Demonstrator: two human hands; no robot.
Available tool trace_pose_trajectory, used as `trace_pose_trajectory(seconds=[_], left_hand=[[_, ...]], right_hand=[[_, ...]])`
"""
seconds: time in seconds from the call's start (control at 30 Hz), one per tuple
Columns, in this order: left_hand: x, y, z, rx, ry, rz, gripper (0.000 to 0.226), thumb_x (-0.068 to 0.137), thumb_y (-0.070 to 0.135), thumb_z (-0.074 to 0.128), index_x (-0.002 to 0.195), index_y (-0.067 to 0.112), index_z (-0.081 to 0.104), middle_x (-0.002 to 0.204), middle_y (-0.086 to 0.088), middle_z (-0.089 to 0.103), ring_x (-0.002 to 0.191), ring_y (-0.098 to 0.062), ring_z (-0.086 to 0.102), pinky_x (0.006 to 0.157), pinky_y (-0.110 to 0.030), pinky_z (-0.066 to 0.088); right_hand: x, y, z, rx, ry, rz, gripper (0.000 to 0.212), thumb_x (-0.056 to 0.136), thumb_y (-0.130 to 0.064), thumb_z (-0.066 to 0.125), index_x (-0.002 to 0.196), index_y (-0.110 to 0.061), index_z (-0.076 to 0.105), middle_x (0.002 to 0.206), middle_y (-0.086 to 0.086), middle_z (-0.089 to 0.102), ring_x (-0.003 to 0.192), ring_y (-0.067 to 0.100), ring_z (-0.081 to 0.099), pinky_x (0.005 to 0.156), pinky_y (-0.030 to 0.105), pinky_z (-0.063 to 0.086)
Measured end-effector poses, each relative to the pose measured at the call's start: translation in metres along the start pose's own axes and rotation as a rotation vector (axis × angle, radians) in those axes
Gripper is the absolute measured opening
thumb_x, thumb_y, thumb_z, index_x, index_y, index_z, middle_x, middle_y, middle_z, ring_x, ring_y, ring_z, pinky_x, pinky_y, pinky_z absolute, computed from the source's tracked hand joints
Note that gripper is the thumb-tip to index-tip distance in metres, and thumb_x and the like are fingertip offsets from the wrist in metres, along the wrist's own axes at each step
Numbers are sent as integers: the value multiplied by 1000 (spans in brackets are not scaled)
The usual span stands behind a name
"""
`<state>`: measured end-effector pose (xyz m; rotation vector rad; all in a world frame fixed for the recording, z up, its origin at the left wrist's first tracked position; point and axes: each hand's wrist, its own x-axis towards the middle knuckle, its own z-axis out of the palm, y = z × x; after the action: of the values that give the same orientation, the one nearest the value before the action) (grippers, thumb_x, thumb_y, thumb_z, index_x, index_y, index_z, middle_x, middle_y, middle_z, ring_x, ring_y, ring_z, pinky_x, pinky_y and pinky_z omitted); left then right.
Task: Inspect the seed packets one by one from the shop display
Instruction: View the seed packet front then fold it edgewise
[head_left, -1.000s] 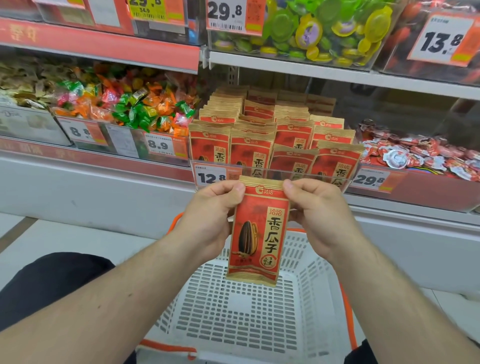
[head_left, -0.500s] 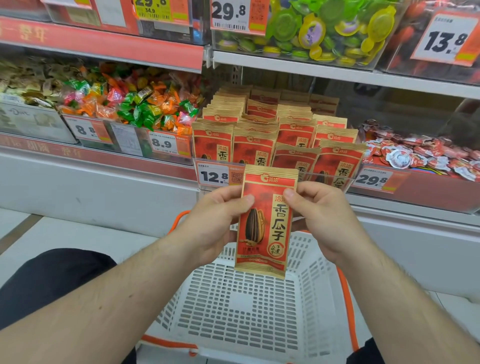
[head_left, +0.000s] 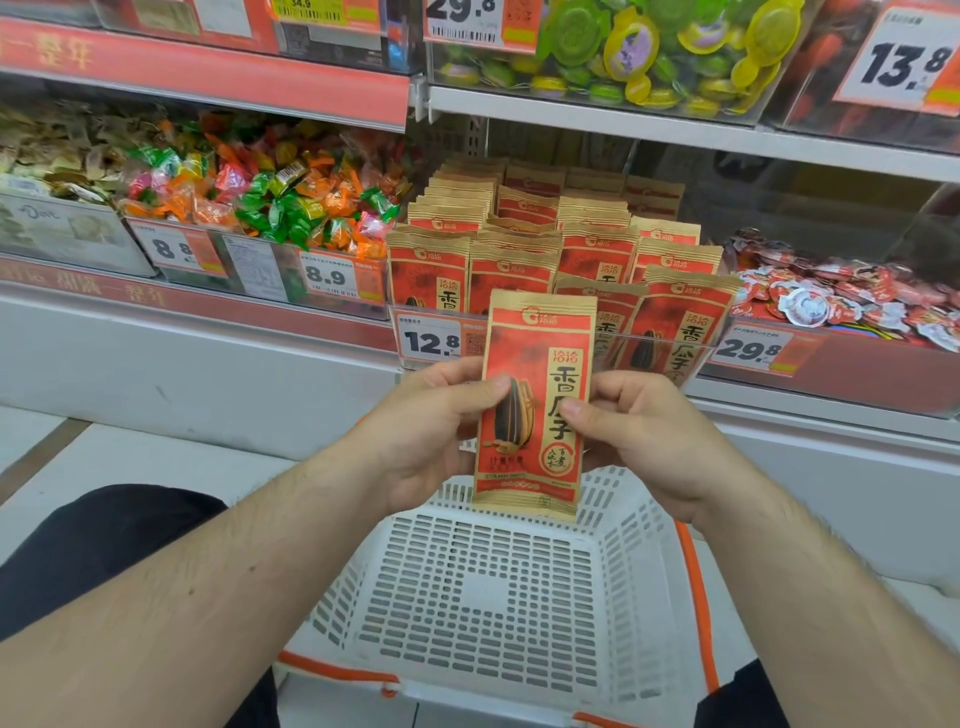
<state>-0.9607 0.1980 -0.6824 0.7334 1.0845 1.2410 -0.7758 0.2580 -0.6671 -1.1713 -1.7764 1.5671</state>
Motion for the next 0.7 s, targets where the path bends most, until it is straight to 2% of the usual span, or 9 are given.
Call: trace_pose_trajectory(seconds=[0.1, 0.17, 0.33, 0.47, 0.6, 0.7], left_hand=[[0, -2, -1, 11, -28, -29, 22, 96, 11, 57, 116, 12, 68, 104, -14, 73, 90, -26, 69, 75, -45, 59], [1, -2, -3, -1, -18, -15, 25, 96, 11, 57, 119, 10, 66, 106, -16, 73, 91, -28, 69, 76, -46, 59], [2, -2, -6, -35, -14, 6, 23, 90, 18, 60, 110, 11, 67, 89, -7, 73, 83, -25, 70, 73, -43, 58], [2, -2, -7, -19, -25, 11, 23, 94, 19, 57, 113, 12, 69, 95, -8, 74, 86, -25, 71, 74, -42, 58], [2, -2, -6, -12, -16, 7, 18, 96, 18, 56, 107, 15, 70, 91, -5, 74, 83, -22, 70, 78, -44, 57], [2, -3, -5, 91, 48, 21, 18, 100, 18, 55, 111, 15, 69, 95, -4, 75, 82, -18, 72, 71, -40, 58]], right_hand=[[-1, -1, -1, 81, -20, 3, 19, 93, -10, 60, 110, -6, 67, 96, 14, 76, 89, 29, 73, 72, 39, 60], [-2, -1, -1, 118, -75, 16, 27, 88, -3, 64, 115, -8, 65, 99, 15, 75, 91, 29, 73, 71, 36, 59], [-3, 3, 0, 54, -182, 13, 53, 82, 16, 65, 128, -9, 54, 107, 23, 72, 101, 38, 70, 90, 53, 55], [-5, 1, -1, 35, -254, 3, 67, 78, 22, 64, 132, -13, 48, 107, 21, 72, 98, 38, 70, 87, 52, 53], [-5, 1, 0, 16, -262, 6, 69, 77, 23, 64, 133, -14, 47, 107, 19, 73, 98, 37, 70, 90, 54, 53], [-6, 1, 2, -20, -232, 12, 67, 77, 22, 66, 130, -15, 48, 105, 17, 74, 97, 36, 71, 90, 54, 55]])
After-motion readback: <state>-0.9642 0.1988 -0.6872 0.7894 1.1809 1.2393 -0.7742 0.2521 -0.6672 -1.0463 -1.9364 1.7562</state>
